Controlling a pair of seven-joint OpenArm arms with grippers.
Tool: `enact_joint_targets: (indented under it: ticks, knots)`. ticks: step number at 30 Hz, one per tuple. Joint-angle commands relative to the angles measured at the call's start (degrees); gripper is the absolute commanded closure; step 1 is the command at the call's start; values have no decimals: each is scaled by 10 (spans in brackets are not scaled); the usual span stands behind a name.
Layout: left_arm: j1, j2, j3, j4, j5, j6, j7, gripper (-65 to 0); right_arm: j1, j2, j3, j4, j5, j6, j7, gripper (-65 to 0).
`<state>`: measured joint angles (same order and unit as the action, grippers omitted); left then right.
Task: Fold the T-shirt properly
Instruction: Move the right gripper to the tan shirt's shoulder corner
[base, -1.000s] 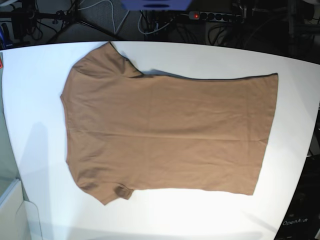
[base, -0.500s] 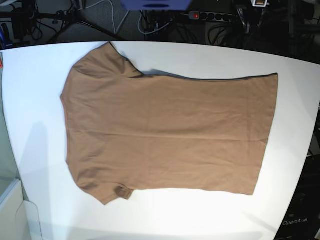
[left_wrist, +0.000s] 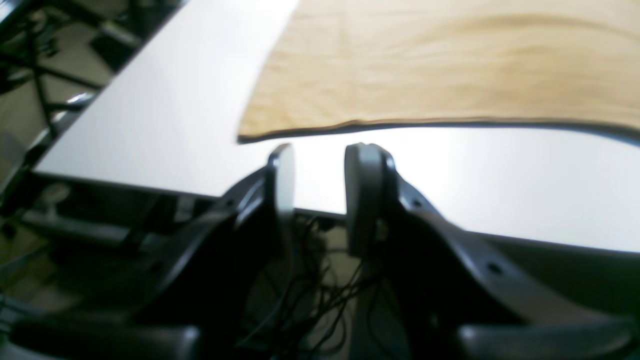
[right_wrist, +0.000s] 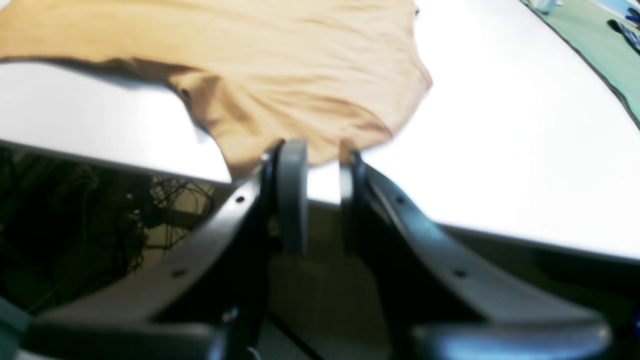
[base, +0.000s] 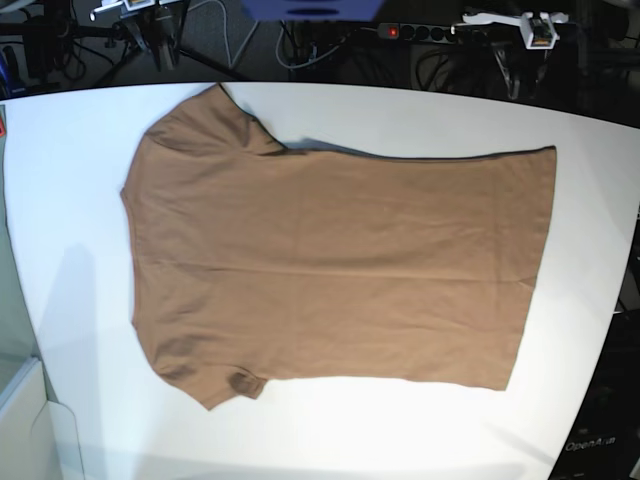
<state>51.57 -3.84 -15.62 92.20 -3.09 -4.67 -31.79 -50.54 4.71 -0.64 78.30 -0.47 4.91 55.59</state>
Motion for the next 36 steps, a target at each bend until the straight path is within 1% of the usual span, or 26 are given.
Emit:
enact_joint_targets:
  ticks: [1,4,8,10,12,14,17,21,22,25,27,30,32,35,36]
  knots:
    - [8,-3,-2,14,-2,-1,-9,-170,-8,2,1,15,5,1,3,-128]
    - [7,-4,-5,21,-2,-1,6,-170,-6,2,0,35,5,1,-27,-128]
    - [-5,-3,-8,21,-3,-1,8,-170,10,5,-12,43,5,1,-59,-128]
    - [-8,-3,-8,19,-3,-1,8,-170,14,5,-17,43,-13,1,-71,-128]
    - [-8,-3,-8,19,-3,-1,8,-170,15,1,-20,43,-40,1,-75,-128]
    - [-8,-3,-8,19,-3,-1,8,-170,15,-5,-36,43,-51,1,-75,-128]
    - [-8,-2,-8,19,-3,-1,8,-170,16,-5,-52,43,-51,1,-75,-129]
    - [-8,-2,-11,19,-3,-1,8,-170,17,-5,-53,47,-50,1,-76,-133]
    - [-8,-1,-19,19,-3,-1,8,-170,21,-5,-53,53,-50,1,-77,-148]
    - [-8,4,-33,19,-3,-1,8,-170,25,-4,-51,67,-48,1,-77,-222]
    - [-8,8,-44,19,-3,-1,8,-170,28,-4,-51,71,-48,1,-77,-255]
    - [-7,8,-48,19,-3,-1,8,-170,29,-4,-51,77,-48,1,-77,-260]
    - [-6,8,-48,19,-3,-1,8,-170,35,-4,-51,81,-44,1,-78,-260]
    - [-4,8,-48,19,-3,-1,8,-170,34,-1,-55,88,5,3,-79,-261]
    - [-4,8,-48,18,-3,-1,8,-170,33,4,-58,96,25,10,-87,-261]
